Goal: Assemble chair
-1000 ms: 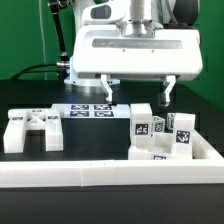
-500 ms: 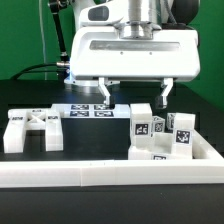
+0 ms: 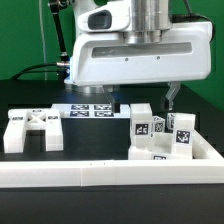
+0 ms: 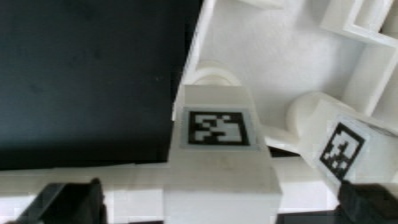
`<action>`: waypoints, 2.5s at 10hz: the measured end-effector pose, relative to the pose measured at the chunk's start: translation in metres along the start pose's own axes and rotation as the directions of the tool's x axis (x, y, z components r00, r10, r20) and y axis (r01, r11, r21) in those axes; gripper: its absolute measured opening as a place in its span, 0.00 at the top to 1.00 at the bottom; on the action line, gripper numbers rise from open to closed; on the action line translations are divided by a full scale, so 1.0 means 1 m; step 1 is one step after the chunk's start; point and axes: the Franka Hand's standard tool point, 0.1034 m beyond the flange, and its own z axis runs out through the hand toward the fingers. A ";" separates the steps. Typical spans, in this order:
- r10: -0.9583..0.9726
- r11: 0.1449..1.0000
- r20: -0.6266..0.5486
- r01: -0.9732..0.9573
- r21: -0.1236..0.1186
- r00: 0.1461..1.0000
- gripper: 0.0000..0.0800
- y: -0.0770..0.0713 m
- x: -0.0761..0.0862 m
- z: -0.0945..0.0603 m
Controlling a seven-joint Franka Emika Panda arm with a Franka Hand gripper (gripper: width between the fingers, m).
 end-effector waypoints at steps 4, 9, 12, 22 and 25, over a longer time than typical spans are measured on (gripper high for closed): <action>0.002 1.000 0.106 -0.003 0.013 0.994 0.19 0.003 0.006 0.001; 0.002 1.000 0.109 -0.004 0.013 0.994 0.49 0.003 0.005 0.004; 0.032 0.999 0.109 -0.034 0.010 0.993 0.64 0.003 0.005 0.004; 0.773 0.635 0.037 -0.772 -0.026 0.634 0.64 -0.009 0.003 0.006; 0.938 0.346 0.025 -0.938 -0.015 0.346 0.64 -0.013 0.004 0.006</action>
Offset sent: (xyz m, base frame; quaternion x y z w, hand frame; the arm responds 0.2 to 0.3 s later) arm 0.0126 -0.0028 0.0011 0.0050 -0.0001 -0.0150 0.9999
